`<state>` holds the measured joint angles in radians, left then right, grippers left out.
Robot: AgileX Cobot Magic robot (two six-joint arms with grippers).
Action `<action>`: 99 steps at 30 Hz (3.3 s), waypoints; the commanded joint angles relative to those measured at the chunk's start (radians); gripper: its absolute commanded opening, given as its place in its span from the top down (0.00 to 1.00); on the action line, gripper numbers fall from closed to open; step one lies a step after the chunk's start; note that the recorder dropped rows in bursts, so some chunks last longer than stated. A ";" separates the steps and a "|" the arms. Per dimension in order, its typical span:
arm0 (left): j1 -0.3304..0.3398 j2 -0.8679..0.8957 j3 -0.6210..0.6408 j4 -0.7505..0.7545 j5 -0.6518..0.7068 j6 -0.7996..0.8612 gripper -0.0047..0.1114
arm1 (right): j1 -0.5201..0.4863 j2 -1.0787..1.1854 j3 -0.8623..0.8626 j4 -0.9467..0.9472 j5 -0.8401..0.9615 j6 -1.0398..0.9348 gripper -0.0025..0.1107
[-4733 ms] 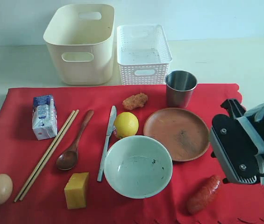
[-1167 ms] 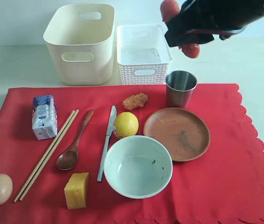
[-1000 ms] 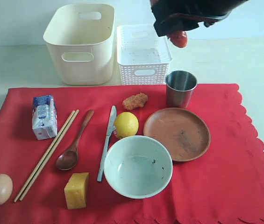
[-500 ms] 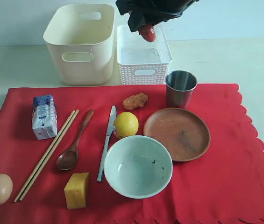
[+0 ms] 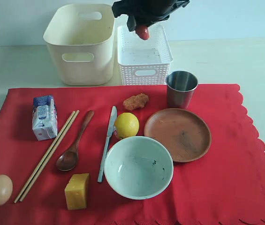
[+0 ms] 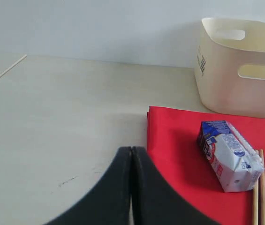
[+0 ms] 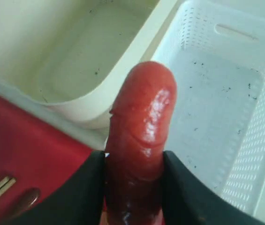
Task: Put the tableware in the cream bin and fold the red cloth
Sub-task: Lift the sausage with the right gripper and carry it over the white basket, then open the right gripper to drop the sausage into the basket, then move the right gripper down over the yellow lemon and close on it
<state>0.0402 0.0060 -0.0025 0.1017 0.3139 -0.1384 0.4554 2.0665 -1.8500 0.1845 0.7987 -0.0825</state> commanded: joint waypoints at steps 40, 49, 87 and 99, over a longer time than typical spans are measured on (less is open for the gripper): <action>-0.002 -0.006 0.002 -0.003 -0.002 0.004 0.96 | -0.014 0.386 -0.232 -0.221 -0.150 0.136 0.57; -0.002 -0.006 0.002 -0.003 -0.002 0.004 0.96 | -0.014 0.386 -0.374 -0.248 -0.059 0.136 0.46; -0.002 -0.006 0.002 -0.003 -0.002 0.004 0.96 | -0.014 0.123 -0.440 -0.206 0.410 0.136 0.46; -0.002 -0.006 0.002 -0.003 -0.002 0.004 0.96 | -0.014 0.074 -0.440 -0.075 0.422 0.130 0.46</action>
<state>0.0402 0.0060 -0.0025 0.1017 0.3139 -0.1384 0.4464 2.1593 -2.2800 0.0676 1.2189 0.0482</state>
